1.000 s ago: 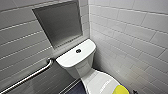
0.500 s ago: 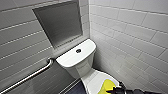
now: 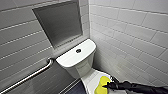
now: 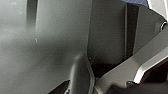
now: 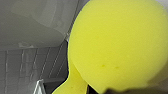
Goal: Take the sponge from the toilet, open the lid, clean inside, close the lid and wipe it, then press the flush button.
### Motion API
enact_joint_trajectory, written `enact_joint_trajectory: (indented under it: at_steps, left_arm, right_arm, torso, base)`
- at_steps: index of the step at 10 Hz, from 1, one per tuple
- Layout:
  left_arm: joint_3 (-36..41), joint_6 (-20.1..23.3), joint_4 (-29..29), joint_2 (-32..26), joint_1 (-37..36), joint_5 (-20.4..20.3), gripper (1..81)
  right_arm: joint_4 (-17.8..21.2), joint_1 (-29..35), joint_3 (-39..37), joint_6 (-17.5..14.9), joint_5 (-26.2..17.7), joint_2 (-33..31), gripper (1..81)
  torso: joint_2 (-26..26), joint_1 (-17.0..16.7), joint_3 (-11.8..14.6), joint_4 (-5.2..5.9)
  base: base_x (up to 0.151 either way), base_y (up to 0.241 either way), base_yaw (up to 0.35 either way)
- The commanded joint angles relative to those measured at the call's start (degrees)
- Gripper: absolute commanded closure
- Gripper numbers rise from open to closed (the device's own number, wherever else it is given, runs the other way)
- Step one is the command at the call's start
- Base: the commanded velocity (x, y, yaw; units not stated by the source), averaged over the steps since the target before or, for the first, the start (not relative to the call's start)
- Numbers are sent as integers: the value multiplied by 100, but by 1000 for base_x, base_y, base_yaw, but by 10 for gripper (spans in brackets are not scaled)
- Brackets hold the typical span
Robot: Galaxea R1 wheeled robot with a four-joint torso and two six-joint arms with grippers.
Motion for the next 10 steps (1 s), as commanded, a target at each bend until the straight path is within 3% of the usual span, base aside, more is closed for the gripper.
enact_joint_trajectory:
  at_steps: [1, 7, 10]
  left_arm:
    - [-169, 25, 1, 70, -69, 295, 10]
    - [-222, 25, -34, 96, -78, 295, 10]
    - [-214, 25, -34, 96, -78, 295, 10]
  right_arm:
    - [-107, 912, -1249, 1, -978, 1104, 811]
    - [-54, 816, -1302, 9, -961, 1096, 811]
    - [-19, 772, -1382, 9, -961, 1017, 811]
  torso:
    - [0, 0, 0, 0]
    - [0, 0, 0, 0]
    - [7, 9, -2, 0]
  base:
    - [0, 0, 0]
    - [0, 0, 0]
    - [-74, 0, 0]
